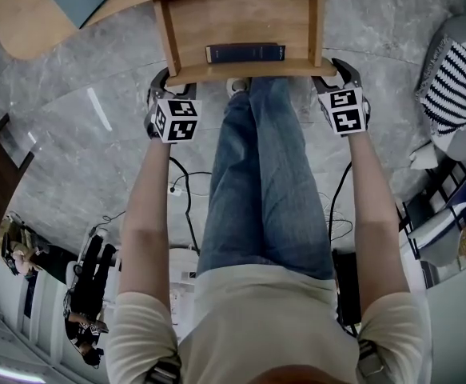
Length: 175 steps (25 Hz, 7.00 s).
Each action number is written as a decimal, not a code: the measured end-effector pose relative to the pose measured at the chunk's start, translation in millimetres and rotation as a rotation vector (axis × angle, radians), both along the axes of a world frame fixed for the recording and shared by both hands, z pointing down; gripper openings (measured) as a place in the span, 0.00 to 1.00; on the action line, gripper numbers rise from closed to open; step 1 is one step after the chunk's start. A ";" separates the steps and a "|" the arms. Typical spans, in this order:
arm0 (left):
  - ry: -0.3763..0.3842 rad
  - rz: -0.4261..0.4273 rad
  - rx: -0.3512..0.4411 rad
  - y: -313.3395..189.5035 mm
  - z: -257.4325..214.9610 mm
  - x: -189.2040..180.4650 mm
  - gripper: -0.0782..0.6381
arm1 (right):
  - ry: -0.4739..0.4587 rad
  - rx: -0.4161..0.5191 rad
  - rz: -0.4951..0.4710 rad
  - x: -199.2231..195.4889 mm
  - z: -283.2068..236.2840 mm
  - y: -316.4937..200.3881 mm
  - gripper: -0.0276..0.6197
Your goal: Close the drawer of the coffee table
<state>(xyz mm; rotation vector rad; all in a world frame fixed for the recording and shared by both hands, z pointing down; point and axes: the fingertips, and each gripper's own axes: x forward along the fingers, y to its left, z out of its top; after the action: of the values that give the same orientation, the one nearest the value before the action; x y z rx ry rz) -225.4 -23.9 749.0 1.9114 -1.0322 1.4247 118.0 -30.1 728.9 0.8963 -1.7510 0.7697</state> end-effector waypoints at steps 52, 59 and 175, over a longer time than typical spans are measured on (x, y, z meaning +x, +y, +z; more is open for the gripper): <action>0.003 -0.186 0.067 -176.7 -1.5 0.9 0.45 | -0.014 0.110 -0.025 5.3 0.1 -181.1 0.42; 0.019 -0.266 0.077 -186.9 -2.8 -0.4 0.45 | -0.019 0.115 -0.022 3.6 -1.4 -193.2 0.42; 0.764 -0.419 0.402 -2.2 -521.6 85.8 0.11 | -0.586 0.621 0.135 -153.2 -531.3 13.4 0.04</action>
<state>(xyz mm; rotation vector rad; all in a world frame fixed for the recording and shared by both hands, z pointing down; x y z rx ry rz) -139.6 -26.1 227.4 2.0679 -1.2593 0.2076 -35.3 -16.6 197.6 1.2948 -2.5456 0.6102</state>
